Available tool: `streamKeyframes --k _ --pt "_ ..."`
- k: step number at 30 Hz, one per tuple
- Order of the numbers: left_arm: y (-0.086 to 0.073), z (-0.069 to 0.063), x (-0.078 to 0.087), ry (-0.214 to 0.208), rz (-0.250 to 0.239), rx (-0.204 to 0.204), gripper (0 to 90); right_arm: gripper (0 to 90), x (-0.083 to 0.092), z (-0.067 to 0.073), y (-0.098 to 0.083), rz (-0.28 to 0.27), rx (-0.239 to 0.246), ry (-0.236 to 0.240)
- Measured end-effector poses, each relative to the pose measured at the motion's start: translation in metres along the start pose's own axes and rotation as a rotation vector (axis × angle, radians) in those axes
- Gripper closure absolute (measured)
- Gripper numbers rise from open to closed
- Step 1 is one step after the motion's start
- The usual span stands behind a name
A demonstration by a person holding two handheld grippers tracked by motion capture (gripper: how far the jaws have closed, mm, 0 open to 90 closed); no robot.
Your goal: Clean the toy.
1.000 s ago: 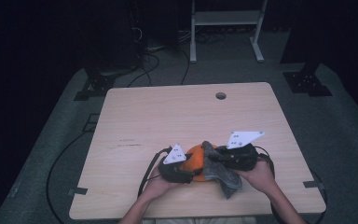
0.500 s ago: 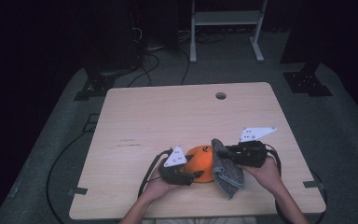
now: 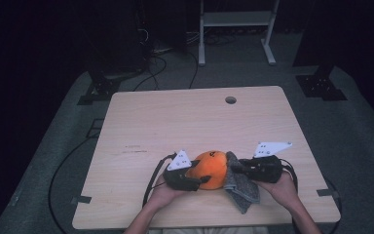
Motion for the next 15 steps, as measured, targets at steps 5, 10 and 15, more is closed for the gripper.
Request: streamKeyframes --k 5,10,15 --pt "-0.001 -0.01 -0.002 0.037 0.041 -0.114 37.1 76.4 -0.005 0.013 0.019 0.032 0.093 0.027" --pt "-0.002 -0.011 -0.001 0.036 0.043 -0.133 37.3 76.5 -0.008 -0.005 0.032 0.023 0.074 0.015" --pt "-0.001 -0.012 -0.002 0.026 0.042 -0.141 37.3 76.4 -0.007 -0.022 0.022 0.051 0.034 -0.022"
Point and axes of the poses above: each handheld gripper's, and its own axes: x roughly backward along the jaws, y roughly out of its top, z roughly to its left, the point moved 10 cm from there along -x, roughly forward along the jaws, and after that the axes turned 3 degrees about x, right-handed, at the moved point
